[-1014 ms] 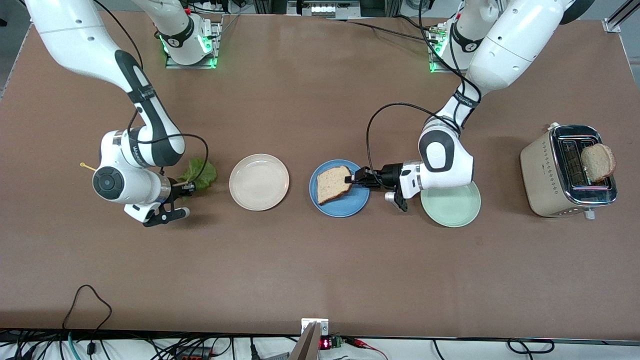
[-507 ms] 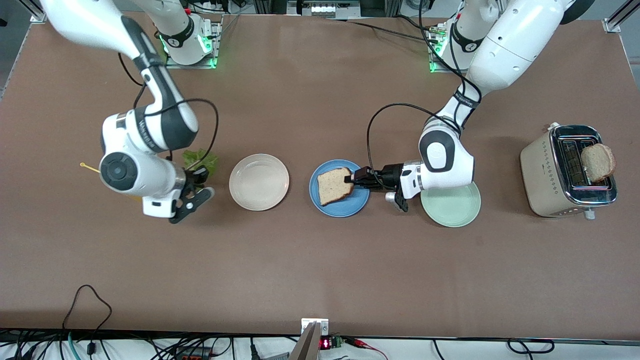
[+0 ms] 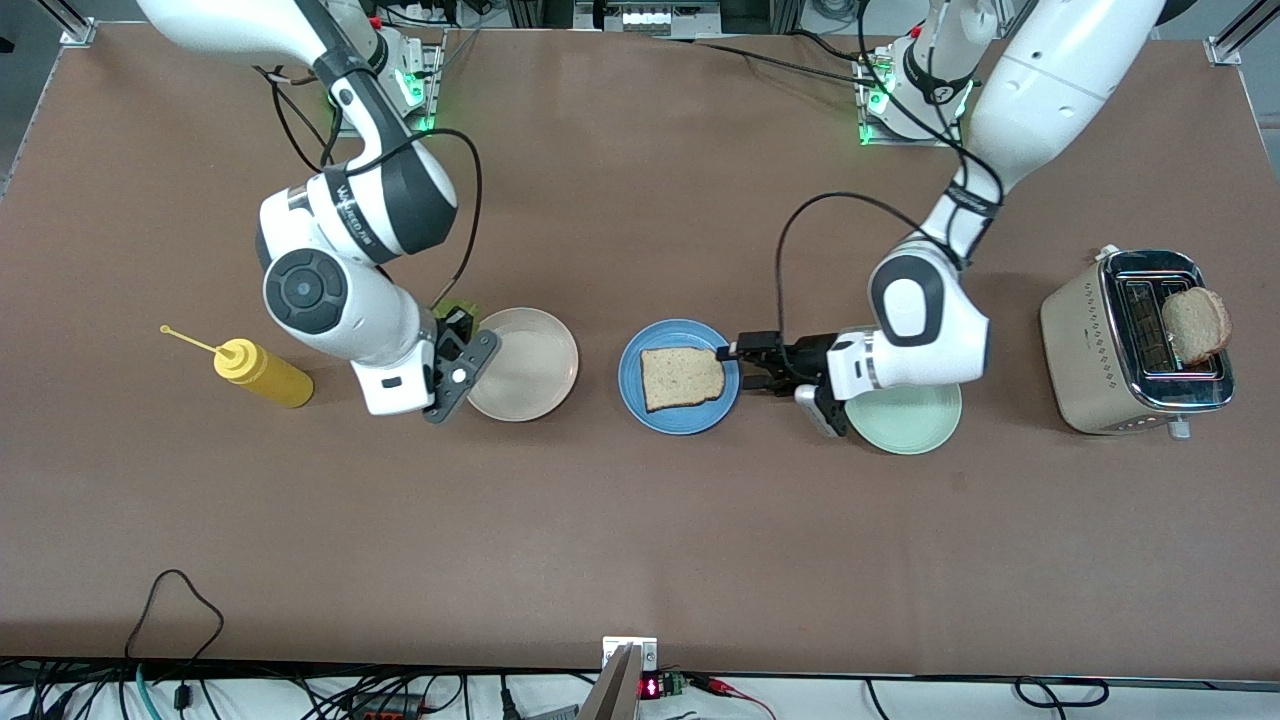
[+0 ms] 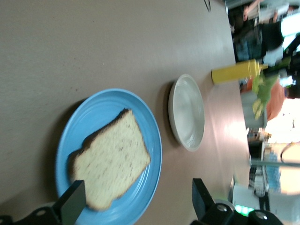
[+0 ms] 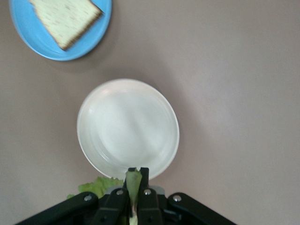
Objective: Make sandwich in blue plate with both arms
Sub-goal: 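Lower the toast onto the blue plate while the right gripper carries lettuce, then open the left gripper and withdraw while the right gripper lowers lettuce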
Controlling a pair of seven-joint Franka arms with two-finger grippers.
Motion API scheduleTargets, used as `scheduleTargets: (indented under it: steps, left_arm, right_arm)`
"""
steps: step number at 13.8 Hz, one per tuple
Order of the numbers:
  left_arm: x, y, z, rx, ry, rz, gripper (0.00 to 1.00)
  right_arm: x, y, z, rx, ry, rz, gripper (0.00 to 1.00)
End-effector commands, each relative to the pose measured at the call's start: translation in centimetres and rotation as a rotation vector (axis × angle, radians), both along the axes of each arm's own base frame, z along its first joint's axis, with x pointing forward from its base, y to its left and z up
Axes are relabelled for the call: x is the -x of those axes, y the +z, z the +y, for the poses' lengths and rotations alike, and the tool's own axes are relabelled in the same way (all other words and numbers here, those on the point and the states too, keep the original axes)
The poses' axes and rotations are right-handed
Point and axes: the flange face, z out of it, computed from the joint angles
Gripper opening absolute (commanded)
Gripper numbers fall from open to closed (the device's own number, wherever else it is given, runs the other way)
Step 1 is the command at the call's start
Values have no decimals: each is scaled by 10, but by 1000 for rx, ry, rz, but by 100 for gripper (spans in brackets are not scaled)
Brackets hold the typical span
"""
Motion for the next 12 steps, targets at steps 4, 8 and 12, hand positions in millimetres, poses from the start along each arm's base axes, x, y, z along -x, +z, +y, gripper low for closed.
scheduleTargets:
  steps: [4, 8, 12]
  left_arm:
    - [-6, 75, 63, -273, -208, 44, 100]
    - [-18, 124, 100, -488, -272, 87, 100]
    - [-27, 188, 122, -677, -222, 89, 100]
  right_arm:
    - [-8, 8, 67, -167, 121, -144, 0]
    - [3, -10, 124, -276, 92, -230, 0]
    - [23, -39, 176, -351, 34, -289, 0]
